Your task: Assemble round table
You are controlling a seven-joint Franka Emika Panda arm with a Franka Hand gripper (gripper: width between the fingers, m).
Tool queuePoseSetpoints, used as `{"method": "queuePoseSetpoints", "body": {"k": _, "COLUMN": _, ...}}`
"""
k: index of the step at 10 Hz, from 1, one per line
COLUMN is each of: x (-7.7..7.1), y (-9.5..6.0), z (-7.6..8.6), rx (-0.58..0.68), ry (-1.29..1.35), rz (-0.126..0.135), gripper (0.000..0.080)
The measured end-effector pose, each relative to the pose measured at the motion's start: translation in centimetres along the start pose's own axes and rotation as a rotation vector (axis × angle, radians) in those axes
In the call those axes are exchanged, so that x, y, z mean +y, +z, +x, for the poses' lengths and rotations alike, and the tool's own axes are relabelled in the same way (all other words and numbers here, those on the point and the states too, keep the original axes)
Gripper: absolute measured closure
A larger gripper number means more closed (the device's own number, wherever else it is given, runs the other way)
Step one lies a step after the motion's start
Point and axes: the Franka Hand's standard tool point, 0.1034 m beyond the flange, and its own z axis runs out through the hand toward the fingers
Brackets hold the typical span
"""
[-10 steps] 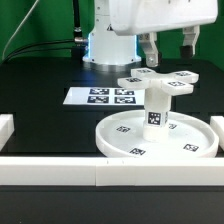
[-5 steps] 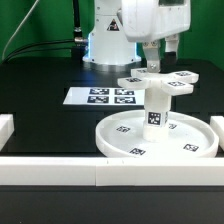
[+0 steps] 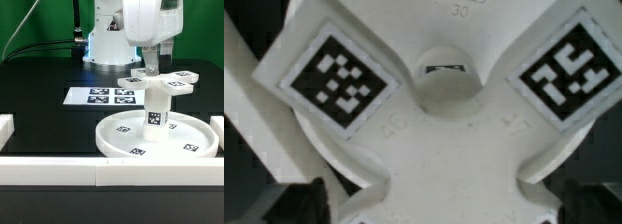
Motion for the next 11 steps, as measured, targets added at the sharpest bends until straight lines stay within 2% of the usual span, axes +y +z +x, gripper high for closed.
{"method": "queuePoseSetpoints", "body": {"k": 6, "x": -0.5, "y": 1.4, "z": -0.4, "rx": -0.012, "ry": 0.002, "rz": 0.022, "gripper": 0.0151}}
{"method": "queuePoseSetpoints", "body": {"k": 7, "x": -0.5, "y": 1.5, "z": -0.5, "rx": -0.013, "ry": 0.003, "rz": 0.023, "gripper": 0.0274}}
{"method": "queuePoseSetpoints", "body": {"k": 8, "x": -0.5, "y": 1.5, "z": -0.5, "rx": -0.013, "ry": 0.003, "rz": 0.022, "gripper": 0.0274}}
{"method": "queuePoseSetpoints", "body": {"k": 9, "x": -0.4, "y": 1.5, "z": -0.6, "rx": -0.013, "ry": 0.006, "rz": 0.022, "gripper": 0.0359}}
{"method": "queuePoseSetpoints", "body": {"k": 11, "x": -0.5, "y": 1.5, "z": -0.6, "rx": -0.014, "ry": 0.032, "rz": 0.022, "gripper": 0.0359}}
